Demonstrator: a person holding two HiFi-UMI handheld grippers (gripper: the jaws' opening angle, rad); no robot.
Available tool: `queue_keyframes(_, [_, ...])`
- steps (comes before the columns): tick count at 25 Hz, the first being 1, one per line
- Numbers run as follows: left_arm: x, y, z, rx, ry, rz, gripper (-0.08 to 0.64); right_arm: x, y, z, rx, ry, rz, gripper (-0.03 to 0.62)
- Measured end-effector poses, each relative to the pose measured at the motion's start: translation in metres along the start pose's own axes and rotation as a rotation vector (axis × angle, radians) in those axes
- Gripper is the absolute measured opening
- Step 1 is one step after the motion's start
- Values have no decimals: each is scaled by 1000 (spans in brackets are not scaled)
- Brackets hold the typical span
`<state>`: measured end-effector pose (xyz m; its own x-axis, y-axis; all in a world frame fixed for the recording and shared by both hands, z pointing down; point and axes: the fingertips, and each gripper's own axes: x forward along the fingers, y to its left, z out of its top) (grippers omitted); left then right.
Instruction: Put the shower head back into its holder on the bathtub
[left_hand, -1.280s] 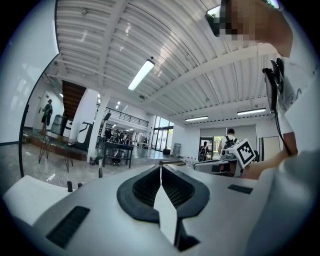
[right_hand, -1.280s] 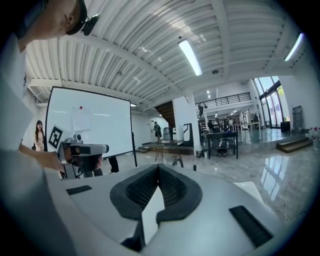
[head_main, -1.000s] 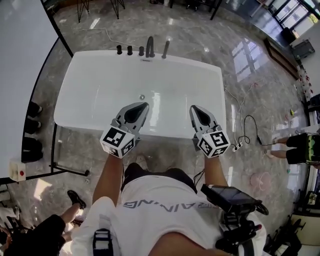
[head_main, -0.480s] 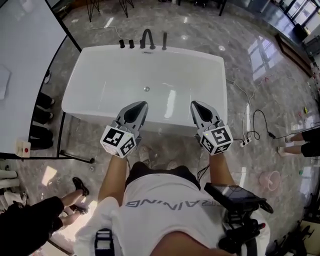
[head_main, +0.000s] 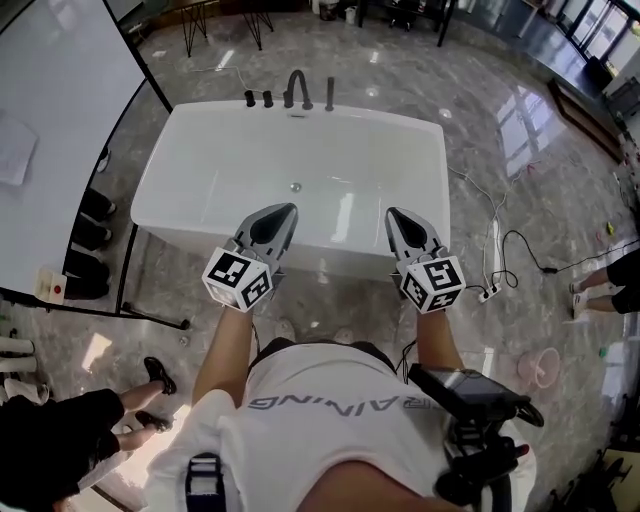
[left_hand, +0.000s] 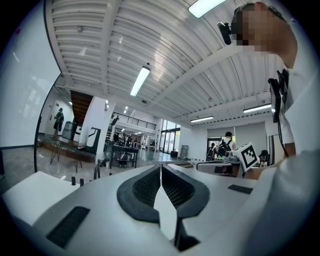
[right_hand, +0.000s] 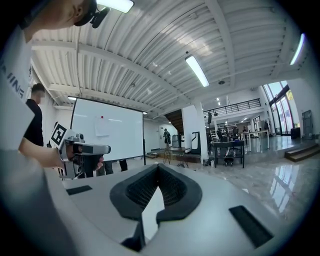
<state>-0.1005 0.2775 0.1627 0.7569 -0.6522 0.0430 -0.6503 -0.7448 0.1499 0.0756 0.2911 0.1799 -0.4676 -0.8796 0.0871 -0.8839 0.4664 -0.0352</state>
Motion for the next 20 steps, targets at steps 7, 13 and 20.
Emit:
queue_keyframes(7, [8,17,3,22,20,-23,23,25,3,11,-19,9,0,11])
queue_keyframes(13, [-26,22,4,15,3,-59,23,21,45,10,-30,16,-16,11])
queue_keyframes(20, [-19,16,1,10,14,-79,23,19,42,9,-33,26,-21,11])
